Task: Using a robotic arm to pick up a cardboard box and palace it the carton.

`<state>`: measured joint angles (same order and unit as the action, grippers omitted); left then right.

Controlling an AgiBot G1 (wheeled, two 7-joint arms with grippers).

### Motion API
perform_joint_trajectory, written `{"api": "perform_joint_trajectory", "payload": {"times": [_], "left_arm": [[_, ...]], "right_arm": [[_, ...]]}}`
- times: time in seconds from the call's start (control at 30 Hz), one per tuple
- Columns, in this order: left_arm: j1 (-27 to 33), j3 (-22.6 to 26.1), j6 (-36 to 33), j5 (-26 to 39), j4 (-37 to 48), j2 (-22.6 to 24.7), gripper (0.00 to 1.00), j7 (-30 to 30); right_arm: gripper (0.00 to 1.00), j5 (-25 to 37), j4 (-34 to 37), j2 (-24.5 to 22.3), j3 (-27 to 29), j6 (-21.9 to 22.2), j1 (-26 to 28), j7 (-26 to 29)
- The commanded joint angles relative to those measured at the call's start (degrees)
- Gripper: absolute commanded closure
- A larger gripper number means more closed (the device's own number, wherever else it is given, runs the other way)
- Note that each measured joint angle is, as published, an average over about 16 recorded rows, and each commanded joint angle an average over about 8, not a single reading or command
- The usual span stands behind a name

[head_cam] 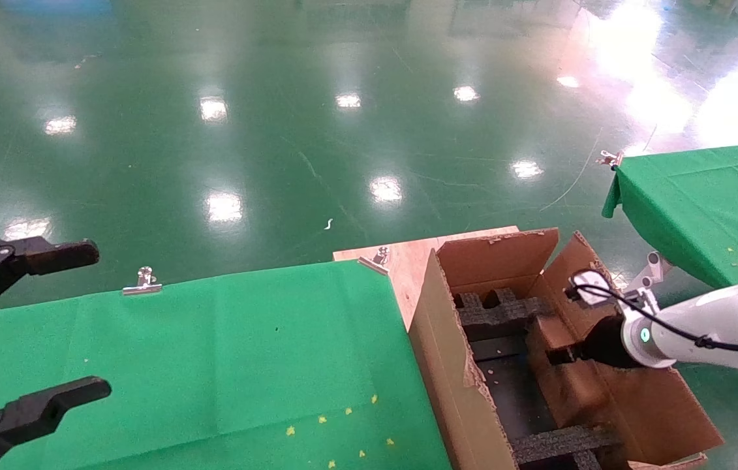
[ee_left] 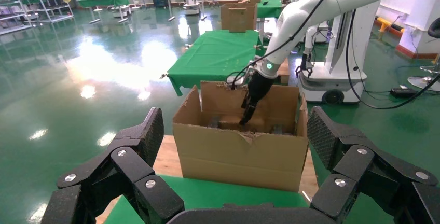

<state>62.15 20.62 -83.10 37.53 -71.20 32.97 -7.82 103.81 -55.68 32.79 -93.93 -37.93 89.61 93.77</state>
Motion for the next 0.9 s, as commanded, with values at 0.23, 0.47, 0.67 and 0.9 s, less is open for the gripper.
{"api": "perform_joint_trajectory", "payload": {"times": [0.23,0.47,0.67,0.9], "left_arm": [[0.0,0.0,0.0,0.0,0.0,0.0,0.0,0.0],[0.0,0.0,0.0,0.0,0.0,0.0,0.0,0.0],[0.0,0.0,0.0,0.0,0.0,0.0,0.0,0.0],[0.0,0.0,0.0,0.0,0.0,0.0,0.0,0.0]], "right_arm": [[0.0,0.7,-1.9,-1.1,1.6,0.4,3.8,0.1],[0.0,-1.4,-7.9,-3.0,4.5,1.0,9.2,-3.7],[0.0,-6.6,-16.0,-5.7,7.4,-0.2,13.6,-9.0],[0.0,-14.9,-22.0,-7.7,10.6,-2.6,17.1,-16.0]]}}
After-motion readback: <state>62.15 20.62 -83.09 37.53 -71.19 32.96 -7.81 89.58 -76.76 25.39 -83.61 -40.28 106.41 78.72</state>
